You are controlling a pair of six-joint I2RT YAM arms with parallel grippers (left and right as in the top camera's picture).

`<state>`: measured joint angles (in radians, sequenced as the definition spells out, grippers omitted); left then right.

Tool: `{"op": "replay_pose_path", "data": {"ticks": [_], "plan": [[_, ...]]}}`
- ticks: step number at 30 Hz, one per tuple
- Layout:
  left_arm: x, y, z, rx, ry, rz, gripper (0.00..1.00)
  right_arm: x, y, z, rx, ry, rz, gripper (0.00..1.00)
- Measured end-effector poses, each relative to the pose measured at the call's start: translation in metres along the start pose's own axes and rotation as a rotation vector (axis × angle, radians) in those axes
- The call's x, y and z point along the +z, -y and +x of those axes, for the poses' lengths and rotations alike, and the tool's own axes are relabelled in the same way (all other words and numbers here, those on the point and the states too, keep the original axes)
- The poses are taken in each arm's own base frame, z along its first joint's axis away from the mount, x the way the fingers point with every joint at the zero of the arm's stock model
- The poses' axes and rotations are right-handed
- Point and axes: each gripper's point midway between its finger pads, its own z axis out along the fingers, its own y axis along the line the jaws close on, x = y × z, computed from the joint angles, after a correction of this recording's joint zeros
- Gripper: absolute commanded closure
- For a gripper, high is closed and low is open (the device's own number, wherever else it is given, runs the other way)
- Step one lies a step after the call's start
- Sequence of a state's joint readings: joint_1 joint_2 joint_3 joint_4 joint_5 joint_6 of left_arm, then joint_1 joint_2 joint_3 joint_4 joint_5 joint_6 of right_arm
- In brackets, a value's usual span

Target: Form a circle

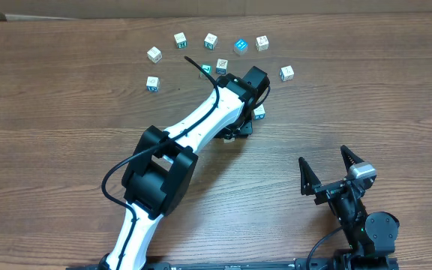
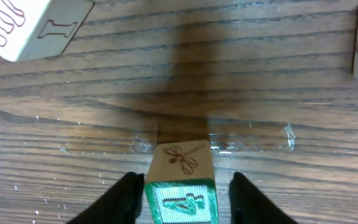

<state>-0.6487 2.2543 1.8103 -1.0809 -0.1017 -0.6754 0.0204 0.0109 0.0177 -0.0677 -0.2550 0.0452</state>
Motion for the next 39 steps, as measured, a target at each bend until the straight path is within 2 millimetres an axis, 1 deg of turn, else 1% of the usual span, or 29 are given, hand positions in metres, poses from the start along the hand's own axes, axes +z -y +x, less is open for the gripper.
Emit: {"op": "replay_pose_path", "data": {"ticks": [6, 11, 18, 32, 33, 35, 36, 38, 39], "plan": [[0.0006, 0.0008, 0.0005, 0.0, -0.003, 0.004, 0.62, 0.0, 0.0, 0.0001, 0.0, 0.0, 0.0, 0.0], [0.0006, 0.0019, 0.0012, 0.0, -0.008, 0.01, 0.66, 0.0, 0.0, 0.0001, -0.001, 0.0, 0.0, 0.0], [0.0006, 0.0026, 0.0011, 0.0, -0.008, 0.014, 0.68, 0.0, 0.0, -0.0001, 0.0, 0.0, 0.0, 0.0], [0.0008, 0.0016, 0.0026, -0.052, -0.014, 0.009, 0.69, 0.0, 0.0002, 0.0001, 0.0, 0.0, 0.001, 0.0], [0.0006, 0.0016, 0.0026, -0.055, -0.014, 0.009, 0.68, 0.0, 0.0001, 0.0002, 0.0, -0.001, 0.0, 0.0], [0.0006, 0.0016, 0.0026, -0.059, -0.014, 0.009, 0.63, 0.0, 0.0001, 0.0001, -0.001, 0.0, 0.0, 0.0], [0.0006, 0.0016, 0.0026, -0.059, -0.014, 0.009, 0.59, 0.0, 0.0001, 0.0, -0.001, 0.0, 0.0, 0.0], [0.0006, 0.0016, 0.0026, -0.063, -0.014, 0.009, 0.48, 0.0, 0.0, 0.0001, 0.0, 0.0, 0.0, 0.0], [0.0008, 0.0016, 0.0026, -0.064, -0.015, 0.009, 0.45, 0.0, 0.0001, 0.0, 0.0, 0.0, 0.0, 0.0]]}}
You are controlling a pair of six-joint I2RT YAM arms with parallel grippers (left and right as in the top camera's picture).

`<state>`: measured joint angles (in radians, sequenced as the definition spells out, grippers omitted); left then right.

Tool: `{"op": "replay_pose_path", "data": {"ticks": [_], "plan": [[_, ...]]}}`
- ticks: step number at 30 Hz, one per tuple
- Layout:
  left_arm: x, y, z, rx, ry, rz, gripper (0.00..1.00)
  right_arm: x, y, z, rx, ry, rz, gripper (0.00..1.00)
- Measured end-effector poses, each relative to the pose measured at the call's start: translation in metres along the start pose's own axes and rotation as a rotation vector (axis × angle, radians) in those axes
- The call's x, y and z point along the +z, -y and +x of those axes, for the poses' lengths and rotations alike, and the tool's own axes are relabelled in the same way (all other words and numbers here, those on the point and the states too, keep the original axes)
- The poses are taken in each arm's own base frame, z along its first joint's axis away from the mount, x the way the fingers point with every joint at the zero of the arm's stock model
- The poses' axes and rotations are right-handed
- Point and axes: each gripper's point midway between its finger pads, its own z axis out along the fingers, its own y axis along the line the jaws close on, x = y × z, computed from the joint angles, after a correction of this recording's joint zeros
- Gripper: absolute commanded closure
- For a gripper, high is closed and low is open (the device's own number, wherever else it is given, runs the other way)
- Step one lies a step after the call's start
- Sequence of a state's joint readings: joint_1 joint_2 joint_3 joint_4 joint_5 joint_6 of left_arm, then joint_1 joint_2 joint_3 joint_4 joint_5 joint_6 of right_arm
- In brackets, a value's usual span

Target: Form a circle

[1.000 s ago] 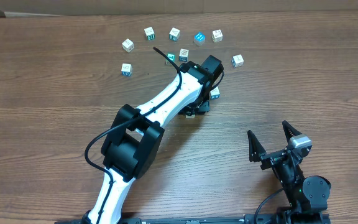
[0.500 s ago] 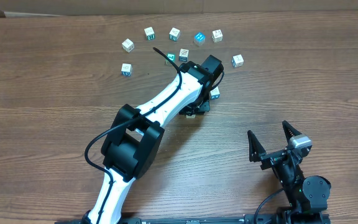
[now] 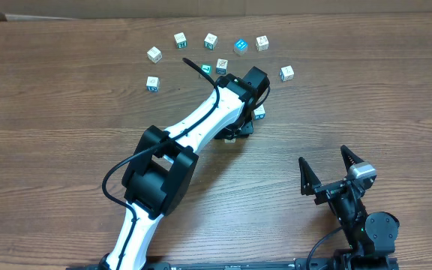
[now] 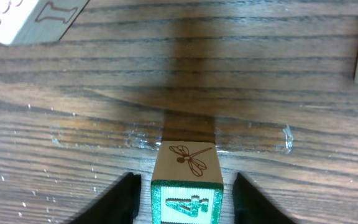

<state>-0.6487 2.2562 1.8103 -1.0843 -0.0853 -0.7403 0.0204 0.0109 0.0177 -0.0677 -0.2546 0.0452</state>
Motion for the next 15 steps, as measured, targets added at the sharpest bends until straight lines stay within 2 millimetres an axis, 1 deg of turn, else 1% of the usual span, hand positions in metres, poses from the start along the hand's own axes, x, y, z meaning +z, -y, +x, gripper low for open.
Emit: {"op": "replay_pose_path", "data": {"ticks": [3, 8, 12, 15], "plan": [[0.0, 0.0002, 0.0002, -0.008, -0.001, 0.001, 0.38, 0.0, 0.0, 0.0001, 0.0, 0.0, 0.0, 0.0], [-0.0001, 0.0002, 0.0002, -0.009, -0.002, 0.002, 0.3, 0.0, -0.0001, 0.0, -0.001, 0.0, 0.0, 0.0], [-0.0011, -0.0038, 0.0011, 0.001, -0.013, -0.008, 0.28, 0.0, 0.0001, 0.0001, 0.0, 0.0, 0.0, 0.0], [-0.0067, -0.0053, -0.0066, 0.007, -0.006, -0.002, 0.27, 0.0, 0.0, 0.0, 0.0, 0.0, 0.0, 0.0]]}}
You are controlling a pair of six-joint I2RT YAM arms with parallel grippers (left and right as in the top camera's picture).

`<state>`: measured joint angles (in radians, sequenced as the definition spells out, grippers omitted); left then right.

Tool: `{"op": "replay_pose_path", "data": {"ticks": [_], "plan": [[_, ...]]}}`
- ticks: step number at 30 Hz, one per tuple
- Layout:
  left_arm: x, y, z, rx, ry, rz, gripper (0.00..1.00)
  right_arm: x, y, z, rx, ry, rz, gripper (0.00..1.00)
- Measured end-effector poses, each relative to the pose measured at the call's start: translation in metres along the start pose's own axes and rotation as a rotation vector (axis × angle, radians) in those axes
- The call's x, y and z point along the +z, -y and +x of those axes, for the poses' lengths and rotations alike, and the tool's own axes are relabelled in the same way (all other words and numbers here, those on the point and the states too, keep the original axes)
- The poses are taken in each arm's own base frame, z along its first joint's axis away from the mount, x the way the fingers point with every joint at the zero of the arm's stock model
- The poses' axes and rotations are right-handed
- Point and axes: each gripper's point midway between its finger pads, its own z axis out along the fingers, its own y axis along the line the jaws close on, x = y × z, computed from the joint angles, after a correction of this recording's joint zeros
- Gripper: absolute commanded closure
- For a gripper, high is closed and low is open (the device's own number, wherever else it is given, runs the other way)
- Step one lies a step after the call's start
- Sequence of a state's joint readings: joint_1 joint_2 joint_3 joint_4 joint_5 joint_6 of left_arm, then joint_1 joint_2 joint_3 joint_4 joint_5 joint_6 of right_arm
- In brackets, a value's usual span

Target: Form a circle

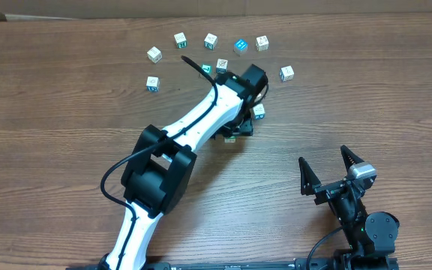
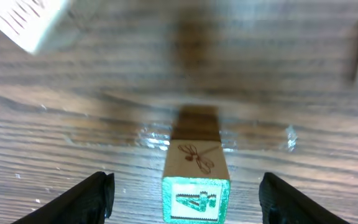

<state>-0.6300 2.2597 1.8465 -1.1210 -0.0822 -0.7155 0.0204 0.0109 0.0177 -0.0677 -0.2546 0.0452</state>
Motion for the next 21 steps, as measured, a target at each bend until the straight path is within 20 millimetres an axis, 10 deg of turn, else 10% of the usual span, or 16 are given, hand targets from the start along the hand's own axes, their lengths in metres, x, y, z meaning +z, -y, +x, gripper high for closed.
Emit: {"op": "replay_pose_path", "data": {"ticks": [21], "plan": [[-0.055, -0.046, -0.067, -0.095, 0.07, 0.041, 0.24, 0.0, 0.0, 0.0, -0.001, 0.0, 0.0, 0.0]]}}
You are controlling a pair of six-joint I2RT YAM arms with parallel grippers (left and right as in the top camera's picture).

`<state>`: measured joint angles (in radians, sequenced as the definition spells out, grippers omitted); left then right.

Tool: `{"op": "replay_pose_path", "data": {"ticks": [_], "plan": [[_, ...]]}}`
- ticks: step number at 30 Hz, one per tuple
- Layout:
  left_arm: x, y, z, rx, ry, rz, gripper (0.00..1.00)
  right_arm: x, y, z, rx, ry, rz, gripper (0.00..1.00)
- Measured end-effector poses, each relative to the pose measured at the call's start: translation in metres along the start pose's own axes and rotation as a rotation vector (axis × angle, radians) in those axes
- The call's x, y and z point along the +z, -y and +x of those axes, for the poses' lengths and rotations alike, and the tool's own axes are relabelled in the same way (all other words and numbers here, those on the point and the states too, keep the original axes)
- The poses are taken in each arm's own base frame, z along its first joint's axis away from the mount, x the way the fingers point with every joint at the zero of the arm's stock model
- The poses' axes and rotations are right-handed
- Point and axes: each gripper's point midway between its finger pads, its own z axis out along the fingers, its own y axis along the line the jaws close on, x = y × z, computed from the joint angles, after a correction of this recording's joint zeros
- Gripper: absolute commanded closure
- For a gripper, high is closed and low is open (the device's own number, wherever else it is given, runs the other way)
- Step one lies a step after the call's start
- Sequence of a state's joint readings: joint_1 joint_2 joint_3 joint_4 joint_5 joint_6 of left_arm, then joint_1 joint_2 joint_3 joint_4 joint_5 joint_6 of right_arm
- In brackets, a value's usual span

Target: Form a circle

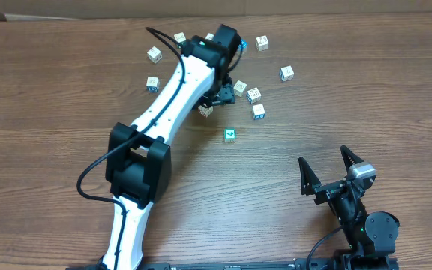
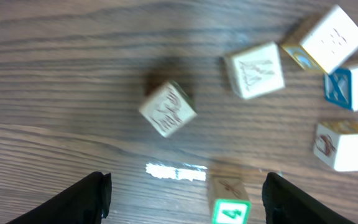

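Observation:
Small wooden letter blocks lie scattered over the far half of the table. The green "4" block (image 1: pixel 230 135) (image 2: pixel 229 204) sits alone, nearest the front. Others lie in a loose arc: (image 1: pixel 154 54), (image 1: pixel 179 39), (image 1: pixel 262 43), (image 1: pixel 286 73), (image 1: pixel 152 82). A cluster (image 1: pixel 253 94) and a tan block (image 1: pixel 205 111) (image 2: pixel 168 109) lie inside it. My left gripper (image 1: pixel 222 90) (image 2: pixel 188 199) hangs open above the table, behind the green block and holding nothing. My right gripper (image 1: pixel 327 171) rests open near the front right.
My left arm (image 1: pixel 178 97) stretches diagonally across the table's middle and hides part of the far row, including most of a cyan block (image 1: pixel 241 46). Bare wood (image 1: pixel 366 97) lies to the right.
My left gripper was low with its jaws wide apart around the green "4" block. Now it is raised and farther back. The block stays on the table. The right arm has not moved.
My left jaws stood close on either side of the green "4" block at the table, and the same a moment later. Then they were spread wide with the block resting between them. Now the gripper is up and away, the block left alone at the front.

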<state>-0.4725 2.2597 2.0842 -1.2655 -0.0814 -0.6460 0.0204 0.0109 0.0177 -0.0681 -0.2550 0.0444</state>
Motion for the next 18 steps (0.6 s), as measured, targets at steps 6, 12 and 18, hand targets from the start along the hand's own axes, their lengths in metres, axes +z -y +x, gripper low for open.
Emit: {"op": "replay_pose_path", "data": {"ticks": [6, 12, 18], "plan": [[0.002, -0.018, -0.012, -0.042, 0.0, -0.008, 0.16, 0.0, 0.0, 0.0, 0.0, 0.0, 0.0, 0.0], [0.002, -0.026, -0.016, -0.049, -0.001, -0.012, 0.0, 0.0, 0.0, 0.0, 0.0, 0.0, 0.0, 0.0], [0.002, -0.025, -0.016, -0.049, -0.001, -0.012, 0.0, 0.0, 0.0, 0.0, 0.0, 0.0, 0.0, 0.0]]}}
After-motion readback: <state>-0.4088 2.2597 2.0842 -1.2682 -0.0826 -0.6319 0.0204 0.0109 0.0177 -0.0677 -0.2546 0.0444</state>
